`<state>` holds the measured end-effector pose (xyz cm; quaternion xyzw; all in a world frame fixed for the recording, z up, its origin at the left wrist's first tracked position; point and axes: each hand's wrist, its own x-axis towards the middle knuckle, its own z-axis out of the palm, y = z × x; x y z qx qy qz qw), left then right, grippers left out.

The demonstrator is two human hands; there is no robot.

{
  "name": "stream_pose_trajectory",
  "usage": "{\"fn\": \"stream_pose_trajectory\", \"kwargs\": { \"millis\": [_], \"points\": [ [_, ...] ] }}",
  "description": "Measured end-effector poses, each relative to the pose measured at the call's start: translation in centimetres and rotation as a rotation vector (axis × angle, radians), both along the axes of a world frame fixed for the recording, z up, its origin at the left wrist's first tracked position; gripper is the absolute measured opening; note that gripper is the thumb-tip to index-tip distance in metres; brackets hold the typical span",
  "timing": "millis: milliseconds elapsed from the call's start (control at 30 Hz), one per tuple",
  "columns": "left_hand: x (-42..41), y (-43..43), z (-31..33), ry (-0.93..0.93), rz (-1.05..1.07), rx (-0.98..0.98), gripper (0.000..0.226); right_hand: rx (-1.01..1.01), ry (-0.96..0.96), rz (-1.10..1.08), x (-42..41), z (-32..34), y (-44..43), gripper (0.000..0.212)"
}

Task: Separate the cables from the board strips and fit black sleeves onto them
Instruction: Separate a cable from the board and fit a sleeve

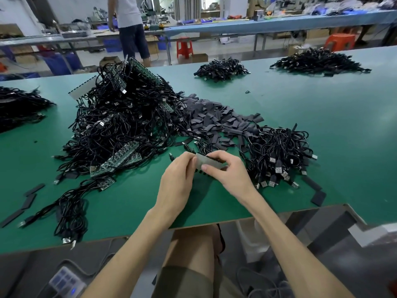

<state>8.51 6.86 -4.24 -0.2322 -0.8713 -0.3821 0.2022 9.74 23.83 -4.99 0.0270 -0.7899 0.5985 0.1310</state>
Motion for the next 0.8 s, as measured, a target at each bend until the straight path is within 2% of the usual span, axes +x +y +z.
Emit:
{"fn": "stream_pose_trajectory", "kwargs": {
  "millis": [100, 333, 500, 800],
  "points": [
    [-0.2, 0.1, 0.1, 0.054, -0.029, 0.056, 0.012, 0.039, 0.005, 0.006, 0.1, 0.0, -0.1, 0.018],
    [-0.3, -0.3, 0.5, -0.047, -0.068, 0.191, 0.002, 0.049, 0.024, 0.02, 0.1, 0.0, -0.3, 0.008],
    [-0.1, -0.5, 0.9, -0.106, -0.082, 0.203, 0.017, 0.043, 0.011, 0.059, 0.2, 0.0, -0.3, 0.012],
    [0.3, -0.5, 1.1, -0.13, -0.076, 0.214, 0.017, 0.027, 0.002, 0.084, 0.2, 0.1, -0.2, 0.018]
  ]
}}
